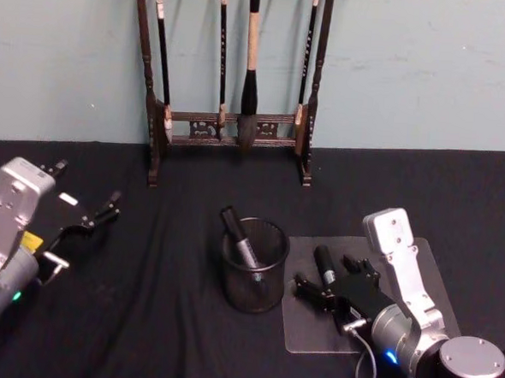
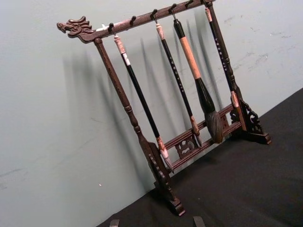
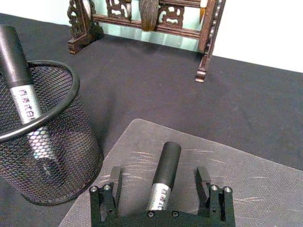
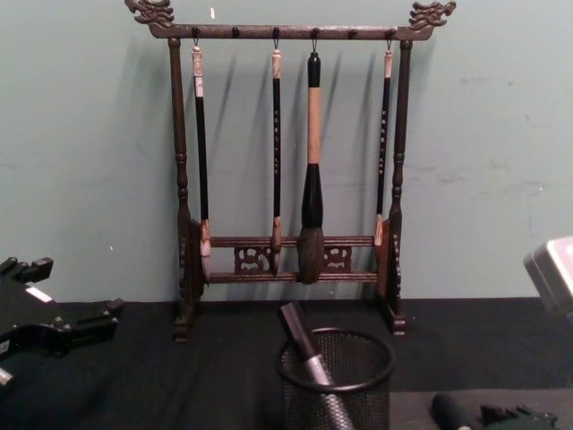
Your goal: Pick up the water-based marker from the table and place it into the pen holder.
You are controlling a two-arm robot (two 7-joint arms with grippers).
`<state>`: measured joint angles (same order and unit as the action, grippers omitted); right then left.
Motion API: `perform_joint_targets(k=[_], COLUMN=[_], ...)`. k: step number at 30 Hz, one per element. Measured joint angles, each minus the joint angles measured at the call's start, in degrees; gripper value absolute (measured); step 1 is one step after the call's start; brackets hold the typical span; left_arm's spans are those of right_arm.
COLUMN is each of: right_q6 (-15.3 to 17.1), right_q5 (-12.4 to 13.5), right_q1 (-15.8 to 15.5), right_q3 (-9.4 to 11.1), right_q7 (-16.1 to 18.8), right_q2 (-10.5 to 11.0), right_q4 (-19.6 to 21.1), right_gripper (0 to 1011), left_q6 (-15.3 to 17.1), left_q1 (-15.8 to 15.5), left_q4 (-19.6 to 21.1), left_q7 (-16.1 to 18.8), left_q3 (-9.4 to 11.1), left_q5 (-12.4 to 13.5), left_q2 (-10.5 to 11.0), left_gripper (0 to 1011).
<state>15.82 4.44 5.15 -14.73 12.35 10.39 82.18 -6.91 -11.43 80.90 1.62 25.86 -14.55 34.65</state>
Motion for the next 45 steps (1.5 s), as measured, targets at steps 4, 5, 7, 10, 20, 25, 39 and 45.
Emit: perform_joint_targets(k=[4, 5, 7, 10, 20, 25, 39, 45], right_q6=[0.0, 0.0, 0.0, 0.0, 0.0, 0.0, 0.0, 0.0], right_q5=[0.0, 0.0, 0.0, 0.0, 0.0, 0.0, 0.1, 0.1], right_q1=[0.0, 0.0, 0.0, 0.0, -0.1, -0.1, -0.1, -0.1], right_q3=[0.0, 0.0, 0.0, 0.1, 0.1, 0.1, 0.1, 0.1], right_q7=[0.0, 0.0, 0.0, 0.0, 0.0, 0.0, 0.0, 0.0], right_q2=[0.0, 0.0, 0.0, 0.0, 0.0, 0.0, 0.0, 0.0], right_q4=[0.0, 0.0, 0.1, 0.1, 0.1, 0.1, 0.1, 0.1], right_gripper=[1000, 995, 961, 909, 578, 446, 241, 241], left_q6=[0.0, 0.0, 0.0, 0.0, 0.0, 0.0, 0.0, 0.0], left_q1=[0.0, 0.0, 0.0, 0.0, 0.0, 0.0, 0.0, 0.0], left_q4=[0.0, 0.0, 0.0, 0.0, 0.0, 0.0, 0.0, 0.0], left_q7=[0.0, 0.0, 0.0, 0.0, 0.0, 0.0, 0.0, 0.0], left_q3=[0.0, 0.0, 0.0, 0.0, 0.0, 0.0, 0.0, 0.0], left_q5=[0.0, 0.0, 0.0, 0.0, 0.0, 0.0, 0.0, 0.0], left_q2=[0.0, 0.0, 0.0, 0.0, 0.0, 0.0, 0.0, 0.0], left_gripper=[1009, 1009, 1009, 1009, 1009, 1009, 1009, 1009])
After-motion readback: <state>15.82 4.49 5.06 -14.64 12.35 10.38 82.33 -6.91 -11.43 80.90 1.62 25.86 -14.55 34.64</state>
